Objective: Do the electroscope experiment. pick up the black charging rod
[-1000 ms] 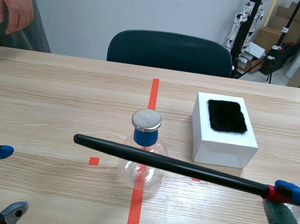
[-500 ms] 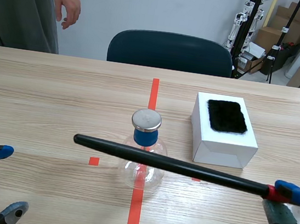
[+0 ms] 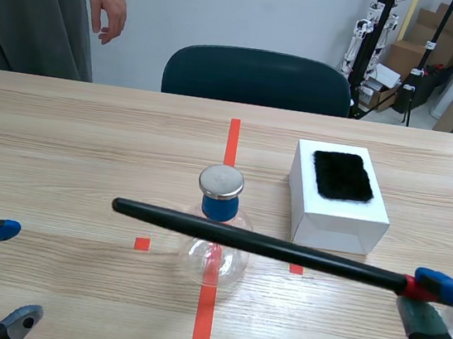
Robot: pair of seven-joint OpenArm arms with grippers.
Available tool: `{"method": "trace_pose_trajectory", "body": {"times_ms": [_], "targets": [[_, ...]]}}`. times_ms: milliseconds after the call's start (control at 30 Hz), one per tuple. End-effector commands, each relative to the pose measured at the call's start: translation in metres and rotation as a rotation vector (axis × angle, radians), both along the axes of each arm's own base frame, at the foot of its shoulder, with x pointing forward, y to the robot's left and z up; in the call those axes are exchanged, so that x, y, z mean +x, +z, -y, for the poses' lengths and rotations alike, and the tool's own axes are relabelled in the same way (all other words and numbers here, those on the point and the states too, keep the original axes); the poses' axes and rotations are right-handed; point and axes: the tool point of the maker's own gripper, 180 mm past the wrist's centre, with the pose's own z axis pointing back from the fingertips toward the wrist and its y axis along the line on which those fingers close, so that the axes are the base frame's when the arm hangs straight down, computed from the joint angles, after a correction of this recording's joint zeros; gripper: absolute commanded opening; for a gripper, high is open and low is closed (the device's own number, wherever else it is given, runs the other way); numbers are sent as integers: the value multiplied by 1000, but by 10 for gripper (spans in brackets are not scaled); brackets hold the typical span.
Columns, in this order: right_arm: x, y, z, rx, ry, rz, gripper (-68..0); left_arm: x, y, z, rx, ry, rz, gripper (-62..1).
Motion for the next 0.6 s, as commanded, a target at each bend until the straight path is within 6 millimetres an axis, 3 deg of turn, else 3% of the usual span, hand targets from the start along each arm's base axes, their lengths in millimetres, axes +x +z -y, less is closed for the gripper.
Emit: {"method": "trace_pose_trajectory", "body": {"times_ms": [0, 567], "targets": [[8, 12, -2, 6, 7, 56, -674, 3, 8, 1, -23, -2, 25, 14], [19, 18, 0, 1, -4, 97, -674, 3, 8, 1, -23, -2, 25, 14]]}}
